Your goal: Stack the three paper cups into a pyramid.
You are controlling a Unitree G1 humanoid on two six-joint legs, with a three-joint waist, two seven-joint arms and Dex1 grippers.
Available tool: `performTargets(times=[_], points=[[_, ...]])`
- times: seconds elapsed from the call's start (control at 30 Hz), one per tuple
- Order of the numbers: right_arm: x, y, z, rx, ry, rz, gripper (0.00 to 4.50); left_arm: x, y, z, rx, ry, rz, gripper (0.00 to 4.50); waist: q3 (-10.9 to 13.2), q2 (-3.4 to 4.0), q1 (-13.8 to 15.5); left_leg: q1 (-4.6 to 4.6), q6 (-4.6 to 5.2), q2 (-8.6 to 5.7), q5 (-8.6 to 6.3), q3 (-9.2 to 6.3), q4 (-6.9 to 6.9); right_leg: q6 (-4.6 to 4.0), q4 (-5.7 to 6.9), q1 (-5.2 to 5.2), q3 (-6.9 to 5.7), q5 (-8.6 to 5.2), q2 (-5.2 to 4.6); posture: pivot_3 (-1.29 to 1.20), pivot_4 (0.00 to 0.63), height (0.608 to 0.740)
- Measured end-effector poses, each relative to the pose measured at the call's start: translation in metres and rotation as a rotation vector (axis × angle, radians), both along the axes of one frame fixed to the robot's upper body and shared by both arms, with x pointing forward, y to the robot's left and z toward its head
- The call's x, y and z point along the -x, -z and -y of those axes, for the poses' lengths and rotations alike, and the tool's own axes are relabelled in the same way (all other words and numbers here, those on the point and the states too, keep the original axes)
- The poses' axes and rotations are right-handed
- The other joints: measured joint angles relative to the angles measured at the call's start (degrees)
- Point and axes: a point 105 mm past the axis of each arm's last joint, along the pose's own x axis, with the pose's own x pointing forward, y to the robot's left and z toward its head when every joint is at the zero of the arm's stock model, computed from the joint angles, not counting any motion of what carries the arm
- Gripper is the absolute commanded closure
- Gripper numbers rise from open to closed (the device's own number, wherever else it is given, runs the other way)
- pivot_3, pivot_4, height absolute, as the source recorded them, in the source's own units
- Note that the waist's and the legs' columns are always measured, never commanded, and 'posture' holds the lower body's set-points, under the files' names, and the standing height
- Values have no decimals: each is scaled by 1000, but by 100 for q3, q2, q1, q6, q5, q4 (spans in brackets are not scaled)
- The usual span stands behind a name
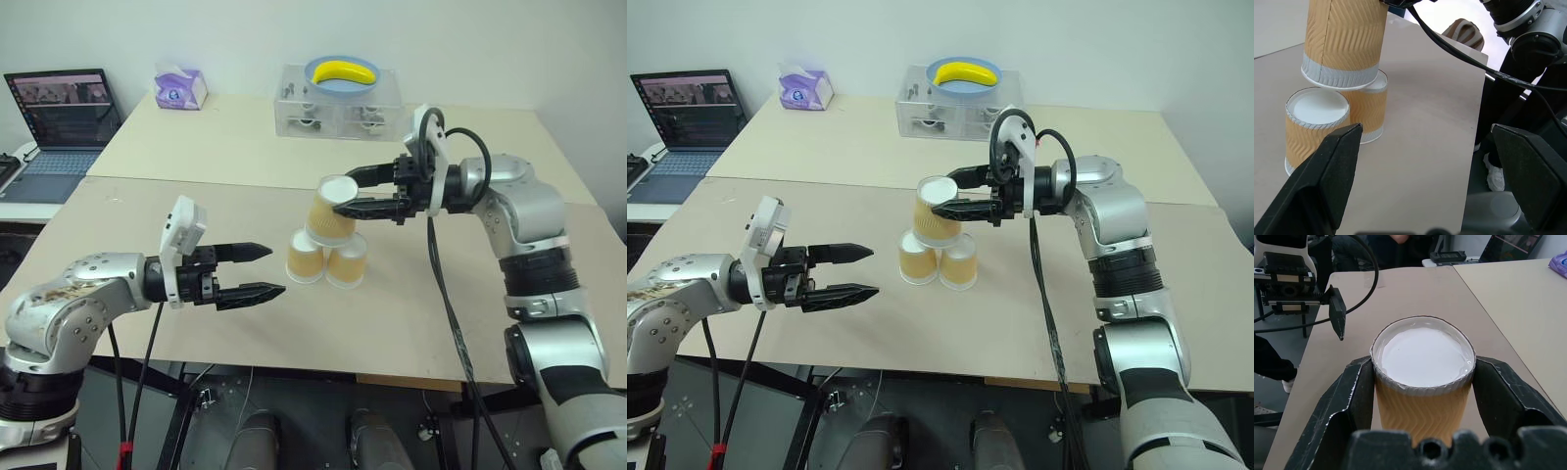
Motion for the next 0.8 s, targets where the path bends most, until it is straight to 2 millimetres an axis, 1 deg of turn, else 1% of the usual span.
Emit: performTargets(times=[0.17, 0.23, 0.27, 0.33, 0.43, 0.63, 0.73, 0.8], points=[[1, 6, 1, 1, 3, -15, 1775, 0, 0, 0, 0, 0, 0, 0, 0, 0, 5, 0, 0, -1, 0, 0, 1, 0, 0, 0, 0, 0, -1, 0, 150, 694], [1, 6, 1, 1, 2, -15, 783, 0, 0, 0, 1, 0, 0, 0, 0, 0, 1, 0, 0, 0, 0, 0, 0, 0, 0, 0, 0, 0, 0, 0, 150, 694], [1, 6, 1, 1, 1, -15, 656, 0, 0, 0, 1, 0, 0, 0, 0, 0, -1, 0, 0, 0, 0, 0, 0, 0, 0, 0, 0, 0, 0, 0, 150, 694], [1, 8, 2, 2, 1, -19, 47, 0, 0, 0, 2, 0, 0, 0, 0, 0, 1, 0, 0, 0, 0, 0, 0, 0, 0, 0, 0, 0, 0, 0, 150, 694], [-1, 12, 3, 4, 18, -26, 47, 0, 0, 0, 3, 0, 0, 0, 0, 0, 4, 0, 0, -1, 0, 0, 1, 0, 0, 1, 0, 0, -1, 0, 150, 694], [-3, 10, 5, 2, 37, -12, 47, -1, 0, 0, 9, -1, -1, 0, 0, 0, 3, 0, 0, -1, 0, 0, 1, 0, 0, 0, 0, 0, 0, 0, 150, 694], [-4, 3, 11, 1, 52, 7, 47, -3, -1, 0, 15, -5, -2, 0, 0, 0, 5, 0, 0, -1, 0, 0, 0, 0, 0, 1, 0, 0, -1, 0, 150, 694], [-3, -8, 21, -30, 61, 21, 47, -4, -2, 0, 16, -5, 2, 0, 0, 0, 18, -1, 0, -2, 0, 0, 0, 0, -1, 1, 0, 0, -1, 0, 150, 694]])
